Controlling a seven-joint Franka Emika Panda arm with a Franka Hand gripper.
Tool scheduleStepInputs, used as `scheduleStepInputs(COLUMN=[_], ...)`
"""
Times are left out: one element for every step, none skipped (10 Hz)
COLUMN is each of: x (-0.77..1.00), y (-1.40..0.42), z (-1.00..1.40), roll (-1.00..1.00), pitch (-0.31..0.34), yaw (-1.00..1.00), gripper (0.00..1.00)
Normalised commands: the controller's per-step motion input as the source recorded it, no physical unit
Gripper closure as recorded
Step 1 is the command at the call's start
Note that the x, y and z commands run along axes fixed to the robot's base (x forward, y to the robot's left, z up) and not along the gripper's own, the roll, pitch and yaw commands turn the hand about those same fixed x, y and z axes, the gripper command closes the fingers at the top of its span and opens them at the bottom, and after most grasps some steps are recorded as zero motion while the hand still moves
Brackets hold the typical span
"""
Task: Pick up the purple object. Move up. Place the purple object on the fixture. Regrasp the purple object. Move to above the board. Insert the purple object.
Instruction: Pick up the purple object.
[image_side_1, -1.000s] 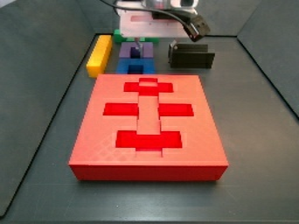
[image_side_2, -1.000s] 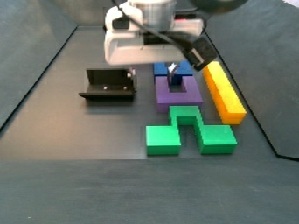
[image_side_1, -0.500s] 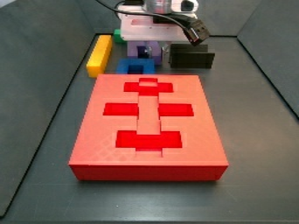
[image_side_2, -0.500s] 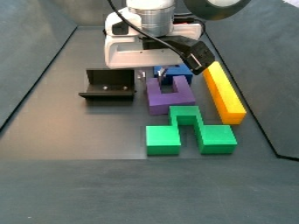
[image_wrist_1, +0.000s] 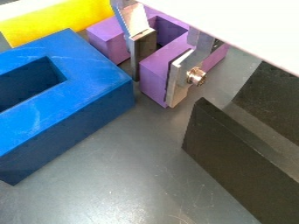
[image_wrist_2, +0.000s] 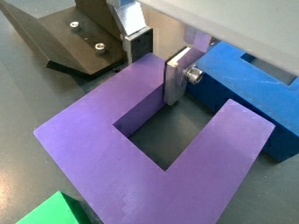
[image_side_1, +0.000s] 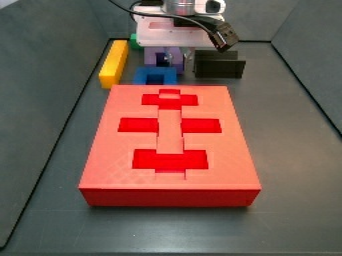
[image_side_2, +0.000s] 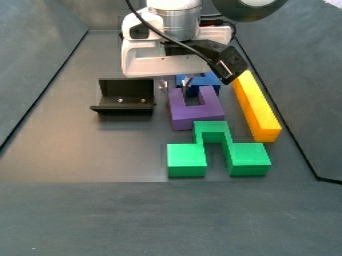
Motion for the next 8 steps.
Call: scheduleStepInputs(x=[0.00, 0.00, 0.00, 0.00, 0.00, 0.00, 0.00, 0.00], y=[0.00, 0.00, 0.00, 0.00, 0.00, 0.00, 0.00, 0.00], z=[0.00, 0.00, 0.00, 0.00, 0.00, 0.00, 0.00, 0.00], roll=[0.00, 0.00, 0.00, 0.00, 0.00, 0.00, 0.00, 0.00], pitch=[0.000, 0.000, 0.000, 0.000, 0.000, 0.000, 0.000, 0.000], yaw=[0.00, 0.00, 0.00, 0.00, 0.00, 0.00, 0.00, 0.00], gripper=[1.00, 1.00, 1.00, 1.00, 1.00, 1.00, 1.00, 1.00])
